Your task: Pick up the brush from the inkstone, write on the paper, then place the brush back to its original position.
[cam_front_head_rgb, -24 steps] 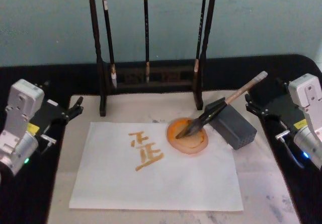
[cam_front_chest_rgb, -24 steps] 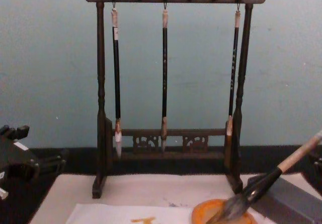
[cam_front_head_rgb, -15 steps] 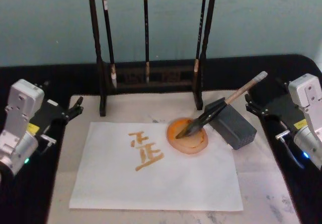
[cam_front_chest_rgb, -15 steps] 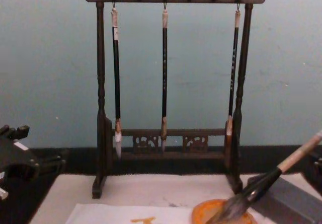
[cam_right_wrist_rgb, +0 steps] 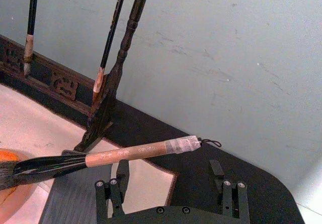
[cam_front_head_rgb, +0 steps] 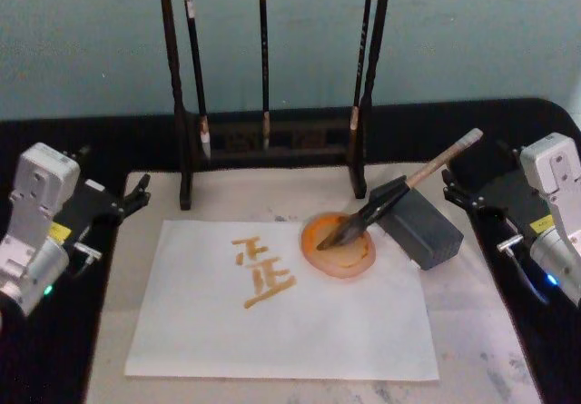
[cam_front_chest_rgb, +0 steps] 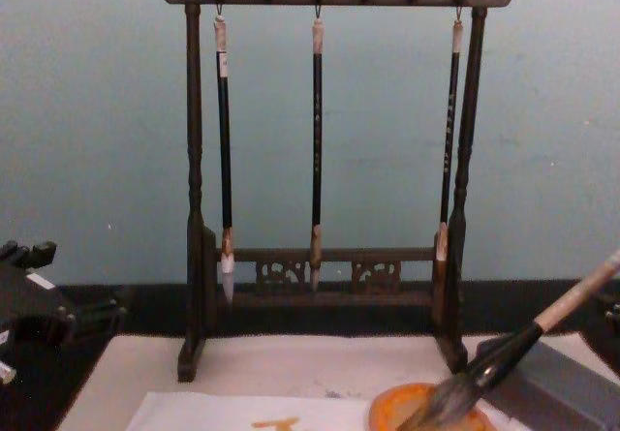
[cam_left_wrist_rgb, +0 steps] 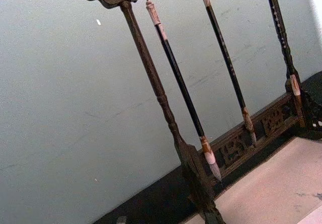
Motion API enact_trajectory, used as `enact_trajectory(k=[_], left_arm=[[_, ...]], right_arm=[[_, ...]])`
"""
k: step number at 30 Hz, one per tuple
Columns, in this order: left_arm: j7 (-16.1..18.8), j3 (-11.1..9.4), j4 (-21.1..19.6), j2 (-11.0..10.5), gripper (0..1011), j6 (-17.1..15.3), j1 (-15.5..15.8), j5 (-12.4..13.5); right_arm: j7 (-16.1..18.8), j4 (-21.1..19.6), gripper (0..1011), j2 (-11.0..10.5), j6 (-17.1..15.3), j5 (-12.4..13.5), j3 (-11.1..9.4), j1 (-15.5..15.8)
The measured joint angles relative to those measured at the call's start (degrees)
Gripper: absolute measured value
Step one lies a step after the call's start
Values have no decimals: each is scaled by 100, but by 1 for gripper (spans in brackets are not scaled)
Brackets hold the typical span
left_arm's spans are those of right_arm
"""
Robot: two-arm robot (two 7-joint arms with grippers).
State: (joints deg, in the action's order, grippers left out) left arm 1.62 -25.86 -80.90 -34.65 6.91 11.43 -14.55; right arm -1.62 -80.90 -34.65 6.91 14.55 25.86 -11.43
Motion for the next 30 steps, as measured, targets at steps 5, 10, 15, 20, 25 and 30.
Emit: enact_trajectory(k=[5,10,15,20,25,30], left_arm=[[0,0,0,0,1010,0,0,0],[0,0,0,0,1010,0,0,0],[0,0,0,0,1010,0,0,0],[0,0,0,0,1010,0,0,0],[0,0,0,0,1010,0,0,0],[0,0,0,0,1010,0,0,0]], right_arm=[[0,0,1000,0,0,0,0,0],[0,0,1000,0,0,0,0,0],[0,0,1000,0,0,0,0,0],[0,0,1000,0,0,0,0,0],[0,0,1000,0,0,0,0,0],[0,0,1000,0,0,0,0,0]])
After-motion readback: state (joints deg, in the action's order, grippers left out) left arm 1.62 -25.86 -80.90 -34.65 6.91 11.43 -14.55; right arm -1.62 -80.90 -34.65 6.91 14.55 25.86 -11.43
